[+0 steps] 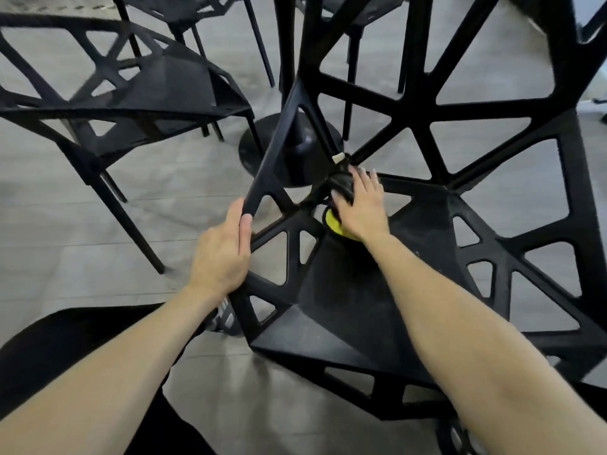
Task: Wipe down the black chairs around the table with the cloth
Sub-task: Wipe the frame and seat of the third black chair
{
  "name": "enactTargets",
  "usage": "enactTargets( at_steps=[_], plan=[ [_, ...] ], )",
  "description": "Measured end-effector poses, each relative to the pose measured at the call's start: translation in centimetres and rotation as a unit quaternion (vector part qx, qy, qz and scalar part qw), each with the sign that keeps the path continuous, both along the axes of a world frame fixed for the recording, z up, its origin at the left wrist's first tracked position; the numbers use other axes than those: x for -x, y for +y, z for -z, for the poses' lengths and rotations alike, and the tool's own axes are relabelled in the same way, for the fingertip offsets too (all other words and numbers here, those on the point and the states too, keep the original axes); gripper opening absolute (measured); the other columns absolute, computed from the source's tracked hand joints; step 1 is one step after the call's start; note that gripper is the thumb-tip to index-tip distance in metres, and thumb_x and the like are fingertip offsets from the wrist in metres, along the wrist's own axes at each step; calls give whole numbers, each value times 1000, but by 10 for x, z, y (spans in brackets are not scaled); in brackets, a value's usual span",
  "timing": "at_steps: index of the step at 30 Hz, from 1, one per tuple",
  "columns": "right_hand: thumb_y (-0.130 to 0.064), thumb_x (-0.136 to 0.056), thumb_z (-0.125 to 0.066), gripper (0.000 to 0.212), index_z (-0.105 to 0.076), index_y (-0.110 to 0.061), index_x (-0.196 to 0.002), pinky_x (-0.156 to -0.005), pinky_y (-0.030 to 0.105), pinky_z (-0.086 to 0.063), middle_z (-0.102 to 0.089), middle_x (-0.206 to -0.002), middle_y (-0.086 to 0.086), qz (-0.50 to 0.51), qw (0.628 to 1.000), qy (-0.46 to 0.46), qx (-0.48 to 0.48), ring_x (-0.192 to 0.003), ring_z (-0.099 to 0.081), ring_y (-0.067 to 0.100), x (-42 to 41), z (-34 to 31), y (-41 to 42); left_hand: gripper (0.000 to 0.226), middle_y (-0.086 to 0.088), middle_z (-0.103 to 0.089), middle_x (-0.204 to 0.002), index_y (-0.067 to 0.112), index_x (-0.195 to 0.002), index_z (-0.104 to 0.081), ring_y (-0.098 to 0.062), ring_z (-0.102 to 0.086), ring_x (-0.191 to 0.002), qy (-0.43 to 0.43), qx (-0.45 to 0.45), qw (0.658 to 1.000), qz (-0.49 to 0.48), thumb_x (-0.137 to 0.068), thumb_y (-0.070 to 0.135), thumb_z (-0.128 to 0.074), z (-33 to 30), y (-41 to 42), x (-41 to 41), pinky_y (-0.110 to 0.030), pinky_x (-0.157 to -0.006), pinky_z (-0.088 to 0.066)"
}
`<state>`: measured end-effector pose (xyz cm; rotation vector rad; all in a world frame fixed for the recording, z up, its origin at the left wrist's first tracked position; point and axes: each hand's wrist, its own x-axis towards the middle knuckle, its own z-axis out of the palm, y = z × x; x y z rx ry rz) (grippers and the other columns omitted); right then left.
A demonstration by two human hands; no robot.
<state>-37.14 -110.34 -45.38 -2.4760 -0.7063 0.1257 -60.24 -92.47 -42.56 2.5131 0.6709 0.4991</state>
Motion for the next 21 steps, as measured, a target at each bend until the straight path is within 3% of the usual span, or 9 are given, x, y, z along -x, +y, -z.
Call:
enactTargets(
  at_steps=[2, 4, 7, 10, 12, 15, 18, 19, 21],
  plan=[
    [-41, -99, -65, 78, -29, -29, -167, -133, 48, -16, -27, -174, 0, -40, 998, 27, -45, -164, -12, 21, 46, -6, 14, 51, 1, -76, -87, 28, -155, -43, -33, -70, -74, -11, 6, 1000, -2, -113, 50, -21, 2, 0, -1, -53, -73, -56],
    [-24, -93, -72, 85, -30, -30, -167, -134, 42, -17, -26, -175, -6, -194, 975, 49, -96, -164, -11, 13, 98, -16, -6, 52, 3, -76, -86, 29, -154, -45, -33, -71, -74, -23, 18, 1000, 0, -113, 50, -21, 4, 1, 0, -53, -74, -57],
    [-7, -77, -64, 99, -29, -30, -167, -134, 37, -10, -22, -176, -7, -349, 936, -7, -39, -164, -8, 14, 78, -10, -36, 53, 3, -77, -85, 32, -153, -45, -35, -73, -77, -15, 14, 1000, -13, -112, 53, -19, 8, 2, 0, -54, -76, -57],
    [-11, -81, -60, 87, -37, -23, -164, -131, 54, -16, -30, -173, 4, -108, 993, 2, -38, -164, -13, 26, 3, -3, -14, 56, 7, -77, -83, 37, -157, -40, -30, -75, -75, -5, 27, 999, -24, -111, 57, -15, 11, 3, -1, -52, -78, -59],
    [-20, -92, -67, 77, -37, -21, -164, -131, 54, -17, -31, -172, 7, 13, 999, 5, -39, -163, -13, 27, 9, -6, 9, 58, 6, -76, -81, 39, -159, -38, -29, -75, -75, 1, 25, 999, -25, -111, 60, -12, 13, 6, -1, -52, -78, -59],
    [-11, -88, -72, 87, -34, -27, -165, -132, 41, -21, -28, -173, -2, -98, 987, 73, -104, -163, -14, 16, 101, -20, 9, 58, 2, -72, -75, 34, -157, -44, -31, -72, -73, -24, 21, 999, -17, -112, 56, -15, 11, 4, 0, -52, -75, -57],
    [4, -75, -66, 99, -37, -26, -165, -134, 37, -13, -28, -174, -4, -335, 937, 16, -102, -164, -11, 14, 133, -20, -21, 57, -5, -74, -82, 26, -155, -51, -35, -69, -75, -53, 18, 998, -13, -112, 49, -20, 5, -1, 2, -52, -75, -55],
    [7, -71, -63, 104, -36, -28, -165, -134, 39, -14, -28, -174, -5, -356, 930, -4, -86, -164, -10, 14, 116, -16, -22, 57, -4, -74, -81, 25, -155, -51, -33, -69, -74, -53, 18, 998, -15, -112, 48, -21, 4, -2, 2, -52, -75, -55],
    [9, -72, -61, 105, -35, -30, -165, -132, 45, -22, -28, -173, -9, -238, 968, 7, -86, -164, -11, 13, 73, -9, -11, 56, 0, -72, -72, 29, -155, -50, -30, -69, -72, -50, 28, 998, -19, -111, 47, -21, 5, -2, 1, -51, -74, -55]
  ],
)
